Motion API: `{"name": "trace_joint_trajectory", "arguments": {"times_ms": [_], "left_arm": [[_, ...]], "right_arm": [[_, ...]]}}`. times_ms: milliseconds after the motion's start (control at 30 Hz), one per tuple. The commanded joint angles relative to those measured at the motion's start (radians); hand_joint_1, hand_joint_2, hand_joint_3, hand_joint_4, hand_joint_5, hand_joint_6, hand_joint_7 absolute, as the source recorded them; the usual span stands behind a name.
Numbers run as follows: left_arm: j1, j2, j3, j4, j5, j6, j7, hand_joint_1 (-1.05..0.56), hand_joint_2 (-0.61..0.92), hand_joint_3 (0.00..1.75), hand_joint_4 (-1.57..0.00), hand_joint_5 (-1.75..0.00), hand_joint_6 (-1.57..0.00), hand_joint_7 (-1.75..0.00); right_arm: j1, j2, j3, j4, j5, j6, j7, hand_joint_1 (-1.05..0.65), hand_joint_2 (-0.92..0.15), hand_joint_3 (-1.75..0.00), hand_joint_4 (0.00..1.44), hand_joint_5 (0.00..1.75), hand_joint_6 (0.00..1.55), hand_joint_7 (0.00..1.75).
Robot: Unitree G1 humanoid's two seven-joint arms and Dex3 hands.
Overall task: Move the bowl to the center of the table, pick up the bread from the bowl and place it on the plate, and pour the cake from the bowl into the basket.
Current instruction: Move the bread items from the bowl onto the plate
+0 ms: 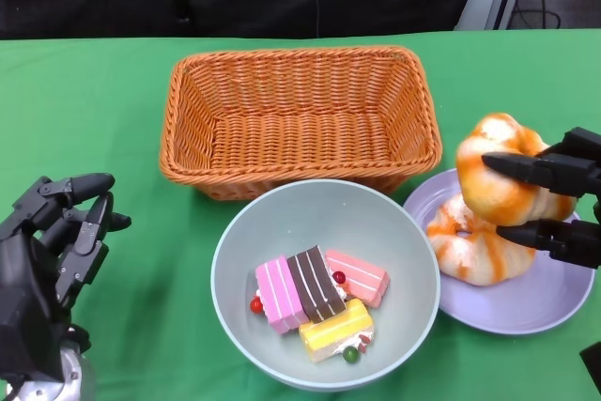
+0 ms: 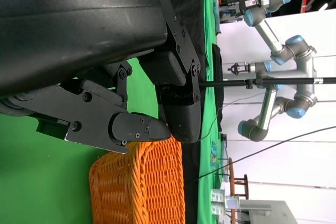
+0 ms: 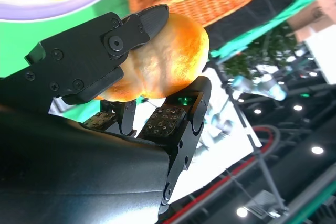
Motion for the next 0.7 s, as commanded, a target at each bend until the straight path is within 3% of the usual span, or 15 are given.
{"name": "trace_joint_trajectory", "arguments": {"times_ms": [33,467,700], "left_arm": [[-0.006,0.019,0.002,0.004,-0.002,0.001,0.0,-0.25,0.92,0.25,-0.83,-1.27,-0.93,-0.81],[-0.001,0.016,0.003,-0.003,-0.005,-0.004,-0.008,-0.24,0.92,0.25,-0.84,-1.25,-0.94,-0.79],[0.002,0.016,0.002,-0.004,0.0,-0.006,-0.002,-0.24,0.92,0.25,-0.85,-1.24,-0.95,-0.78]], "right_arm": [[-0.01,-0.021,0.0,0.032,0.008,0.017,-0.002,-0.12,-0.85,0.0,0.94,1.01,1.22,0.06],[-0.069,-0.012,0.074,0.203,-0.03,0.055,-0.049,-0.09,-0.85,0.0,0.91,1.12,1.2,0.03],[-0.1,-0.006,0.11,0.268,-0.009,0.064,-0.002,-0.1,-0.86,0.0,0.87,1.13,1.17,0.02]]}}
